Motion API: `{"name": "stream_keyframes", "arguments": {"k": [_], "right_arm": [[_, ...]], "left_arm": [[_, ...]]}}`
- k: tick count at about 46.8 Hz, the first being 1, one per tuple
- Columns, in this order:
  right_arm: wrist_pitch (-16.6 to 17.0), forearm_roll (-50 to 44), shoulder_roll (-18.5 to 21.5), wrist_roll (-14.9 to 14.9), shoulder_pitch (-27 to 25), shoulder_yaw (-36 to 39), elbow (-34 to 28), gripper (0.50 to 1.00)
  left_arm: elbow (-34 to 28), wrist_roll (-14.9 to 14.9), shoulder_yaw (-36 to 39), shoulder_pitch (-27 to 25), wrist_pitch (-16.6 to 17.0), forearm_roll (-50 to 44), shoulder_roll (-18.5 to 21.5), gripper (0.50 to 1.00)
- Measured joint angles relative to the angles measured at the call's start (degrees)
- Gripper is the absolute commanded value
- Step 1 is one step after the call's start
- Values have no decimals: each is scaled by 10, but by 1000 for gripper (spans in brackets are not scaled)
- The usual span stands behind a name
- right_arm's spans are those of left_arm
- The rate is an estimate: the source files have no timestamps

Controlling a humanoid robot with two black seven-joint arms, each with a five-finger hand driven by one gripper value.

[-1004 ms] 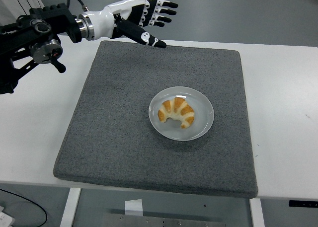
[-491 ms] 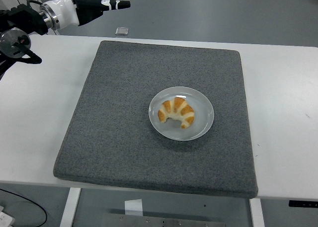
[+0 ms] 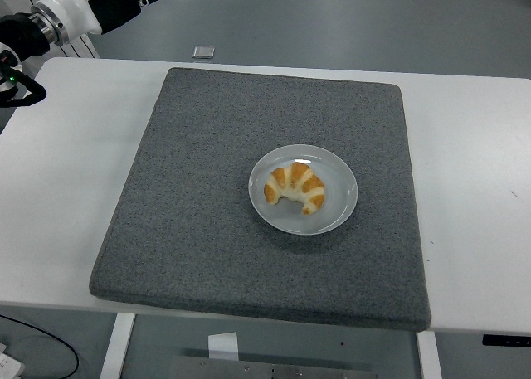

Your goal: Place the bread on the plate

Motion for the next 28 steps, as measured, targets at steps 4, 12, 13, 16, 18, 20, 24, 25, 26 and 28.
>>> {"name": "stream_keyframes", "arguments": {"k": [4, 12, 13, 16, 18, 20, 24, 25, 26, 28], "right_arm": [[0, 0, 0, 0, 0, 0, 0, 932], [0, 0, 0, 0, 0, 0, 0, 932], [0, 0, 0, 0, 0, 0, 0, 932], [0, 0, 0, 0, 0, 0, 0, 932], [0, 0, 0, 0, 0, 0, 0, 932], [1, 0, 0, 0, 0, 0, 0, 932], [2, 1, 0, 0, -1, 1, 3, 932], [2, 1, 0, 0, -1, 1, 5, 932], [3, 1, 0, 0, -1, 1, 6, 932], [3, 2, 0, 0, -1, 1, 7, 932]], "left_arm": [[9, 0, 0, 8, 0, -11, -4, 999], [34, 8, 0, 14, 0, -51, -8, 999], [38, 12, 0, 14, 1, -60, -8, 999], [47, 22, 0, 15, 1, -83, -8, 999], [53, 26, 0, 15, 1, -96, -8, 999], [58, 27, 0, 16, 1, -102, -10, 999], [69, 28, 1, 21, 1, -104, -19, 999], [72, 28, 1, 22, 1, -105, -22, 999], [74, 29, 1, 22, 1, -105, -25, 999], [78, 29, 1, 23, 0, -105, -29, 999]]}}
